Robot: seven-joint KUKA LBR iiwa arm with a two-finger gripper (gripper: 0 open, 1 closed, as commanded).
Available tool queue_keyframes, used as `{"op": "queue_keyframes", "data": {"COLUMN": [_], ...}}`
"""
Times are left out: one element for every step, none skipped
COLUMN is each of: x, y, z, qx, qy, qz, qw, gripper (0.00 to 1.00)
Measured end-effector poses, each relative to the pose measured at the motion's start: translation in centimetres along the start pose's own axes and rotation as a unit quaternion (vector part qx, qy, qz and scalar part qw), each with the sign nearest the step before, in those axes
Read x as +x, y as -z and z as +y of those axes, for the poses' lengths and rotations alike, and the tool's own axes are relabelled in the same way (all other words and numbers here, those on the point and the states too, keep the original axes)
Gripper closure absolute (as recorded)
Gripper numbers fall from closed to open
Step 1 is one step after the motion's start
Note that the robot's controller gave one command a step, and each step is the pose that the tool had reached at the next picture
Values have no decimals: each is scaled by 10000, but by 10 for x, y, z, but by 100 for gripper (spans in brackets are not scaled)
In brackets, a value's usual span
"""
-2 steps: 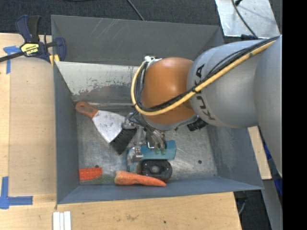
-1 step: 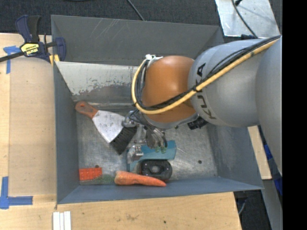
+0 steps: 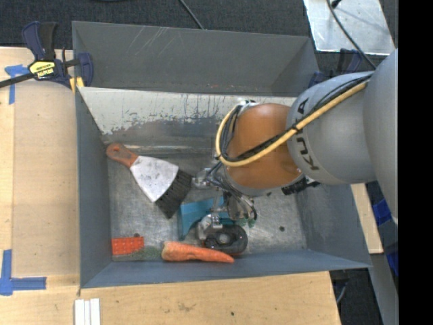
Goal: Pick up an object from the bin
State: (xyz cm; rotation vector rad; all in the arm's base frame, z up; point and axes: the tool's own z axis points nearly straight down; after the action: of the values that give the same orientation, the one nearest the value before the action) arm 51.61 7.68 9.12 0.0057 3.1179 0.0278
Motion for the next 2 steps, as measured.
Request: {"op": "queue_keyframes", "data": {"x": [5, 5], "y": [-7, 6], "z": [-8, -11], "qx": [82, 82], "qy": [17, -49], "qz": [91, 97], "qw": [9999, 9999], "gripper": [0, 0]}}
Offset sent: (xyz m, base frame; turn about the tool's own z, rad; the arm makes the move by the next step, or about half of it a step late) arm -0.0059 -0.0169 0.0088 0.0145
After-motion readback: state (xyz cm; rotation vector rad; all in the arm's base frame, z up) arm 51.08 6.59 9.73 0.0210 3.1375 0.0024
